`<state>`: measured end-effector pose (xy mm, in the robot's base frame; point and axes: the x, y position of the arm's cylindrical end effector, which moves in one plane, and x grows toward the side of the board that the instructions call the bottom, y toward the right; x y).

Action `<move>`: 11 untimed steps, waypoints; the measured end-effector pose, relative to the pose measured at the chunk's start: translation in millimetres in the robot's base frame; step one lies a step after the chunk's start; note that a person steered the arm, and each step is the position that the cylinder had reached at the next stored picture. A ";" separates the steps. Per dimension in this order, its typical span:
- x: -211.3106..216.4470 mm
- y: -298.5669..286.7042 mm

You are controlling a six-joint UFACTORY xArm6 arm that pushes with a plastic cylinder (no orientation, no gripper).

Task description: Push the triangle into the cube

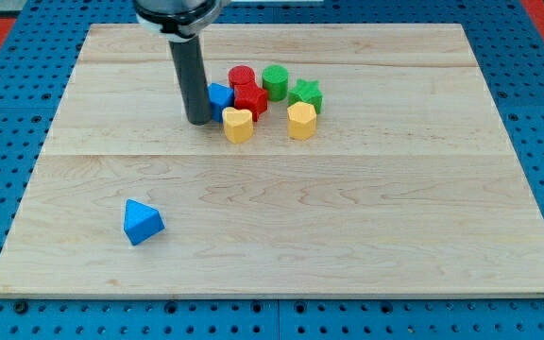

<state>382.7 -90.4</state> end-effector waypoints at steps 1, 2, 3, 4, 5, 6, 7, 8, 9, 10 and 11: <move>-0.7 -50.1; 54.1 -77.8; 98.3 12.1; 156.3 2.1; 187.2 -41.4; 146.9 -86.1; 88.6 -69.1; 24.2 -66.6; -33.1 -66.5; -49.0 -137.1; -75.7 -168.0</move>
